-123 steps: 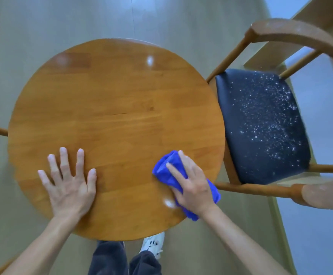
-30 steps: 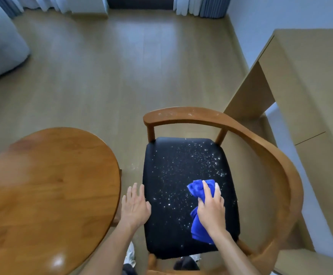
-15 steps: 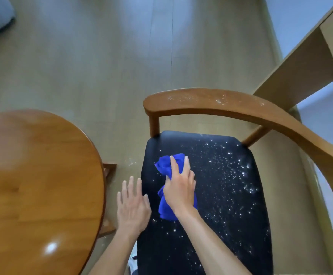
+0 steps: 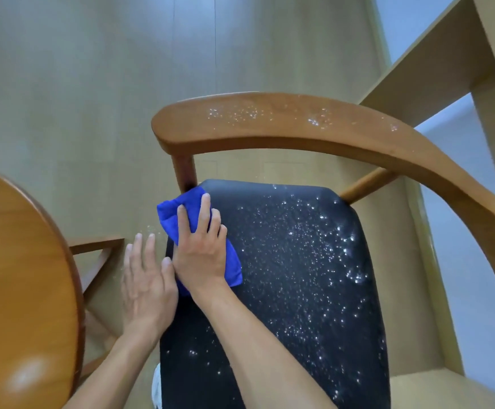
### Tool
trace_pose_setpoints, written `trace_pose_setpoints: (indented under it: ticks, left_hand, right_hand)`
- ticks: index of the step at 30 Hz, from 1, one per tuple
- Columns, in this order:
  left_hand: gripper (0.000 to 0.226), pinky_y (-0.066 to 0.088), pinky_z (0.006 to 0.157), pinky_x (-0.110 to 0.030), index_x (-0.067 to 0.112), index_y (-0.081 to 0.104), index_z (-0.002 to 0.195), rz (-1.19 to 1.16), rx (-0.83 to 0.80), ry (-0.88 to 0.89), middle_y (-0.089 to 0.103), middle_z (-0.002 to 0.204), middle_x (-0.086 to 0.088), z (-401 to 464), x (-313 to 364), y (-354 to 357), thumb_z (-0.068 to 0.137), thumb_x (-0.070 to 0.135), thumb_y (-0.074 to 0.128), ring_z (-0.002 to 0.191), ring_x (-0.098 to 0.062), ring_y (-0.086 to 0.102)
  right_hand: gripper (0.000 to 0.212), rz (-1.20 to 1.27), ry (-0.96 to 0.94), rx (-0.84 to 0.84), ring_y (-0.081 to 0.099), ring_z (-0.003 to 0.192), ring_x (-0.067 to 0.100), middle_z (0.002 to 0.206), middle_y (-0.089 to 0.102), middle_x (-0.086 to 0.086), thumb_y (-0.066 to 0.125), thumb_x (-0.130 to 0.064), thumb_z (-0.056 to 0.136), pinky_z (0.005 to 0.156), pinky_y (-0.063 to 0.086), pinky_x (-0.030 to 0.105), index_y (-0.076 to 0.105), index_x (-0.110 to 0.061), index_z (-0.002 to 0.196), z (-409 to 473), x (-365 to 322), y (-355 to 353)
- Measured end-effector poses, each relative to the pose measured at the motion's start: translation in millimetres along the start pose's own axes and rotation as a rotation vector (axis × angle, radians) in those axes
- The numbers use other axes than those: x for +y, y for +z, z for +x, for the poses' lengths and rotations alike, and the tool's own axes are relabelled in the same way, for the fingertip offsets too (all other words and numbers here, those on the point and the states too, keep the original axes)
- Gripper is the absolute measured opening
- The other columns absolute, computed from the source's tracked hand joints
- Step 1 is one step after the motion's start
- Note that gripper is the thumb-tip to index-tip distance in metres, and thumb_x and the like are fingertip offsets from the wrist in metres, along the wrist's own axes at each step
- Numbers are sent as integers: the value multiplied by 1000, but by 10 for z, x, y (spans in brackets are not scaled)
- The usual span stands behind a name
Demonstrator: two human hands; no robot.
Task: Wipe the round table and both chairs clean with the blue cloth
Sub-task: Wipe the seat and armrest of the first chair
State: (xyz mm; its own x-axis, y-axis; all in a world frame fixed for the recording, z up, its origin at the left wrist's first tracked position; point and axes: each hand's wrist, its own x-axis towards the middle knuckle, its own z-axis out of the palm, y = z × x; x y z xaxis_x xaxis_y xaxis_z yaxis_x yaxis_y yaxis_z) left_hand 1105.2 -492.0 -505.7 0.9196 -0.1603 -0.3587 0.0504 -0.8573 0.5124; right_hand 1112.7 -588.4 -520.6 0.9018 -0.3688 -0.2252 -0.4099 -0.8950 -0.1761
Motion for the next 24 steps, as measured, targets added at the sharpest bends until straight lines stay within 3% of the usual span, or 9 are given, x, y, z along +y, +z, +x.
trace_pose_setpoints:
  ticks: [4,8,12,14,16,21,24]
  left_hand:
    - [54,10,120,-38,13,24,151,39,-9,36,13,161,-4,86,185,51,100,22,39,149,-19,6]
    - [54,11,120,-39,14,27,151,180,-63,204,14,161,-7,107,315,155,99,24,41,148,-26,8]
    - [57,6,121,-40,18,16,153,343,-153,310,1,161,-9,97,291,290,99,38,21,149,-27,-4]
    - [67,7,120,-41,15,18,152,393,-146,339,5,161,-13,102,257,318,92,43,11,149,-30,-1]
    - [67,11,120,-42,14,23,151,383,-141,333,10,160,-14,119,230,352,91,43,16,148,-31,4]
    - [57,15,119,-46,15,28,150,360,-126,293,14,160,-13,147,214,434,96,29,40,148,-32,9]
    - [61,11,120,-44,17,25,152,358,-134,288,9,161,-10,157,191,475,96,25,48,149,-29,3]
  right_hand:
    - [50,18,-96,55,62,105,32,139,50,20,57,-22,73,77,49,32,62,-26,124,6,379,-64]
    - [61,32,-48,172,60,107,39,139,47,25,68,-16,65,77,51,38,63,-18,125,-84,1074,-112]
    - [60,27,118,232,56,109,45,140,44,29,74,-12,67,84,50,47,62,-11,126,-280,1906,-188]
    - [59,14,252,276,54,110,49,140,42,32,75,-9,70,87,49,52,60,-7,127,-424,2275,-212]
    - [54,54,415,333,49,114,54,140,39,35,71,-6,77,93,43,56,57,-2,129,-509,2483,-211]
    - [48,193,748,444,43,121,48,149,30,29,60,-10,89,99,32,50,50,-3,136,-259,2128,-154]
    - [48,188,578,472,56,100,48,140,43,30,68,-7,77,81,45,48,61,-4,124,74,1609,-180]
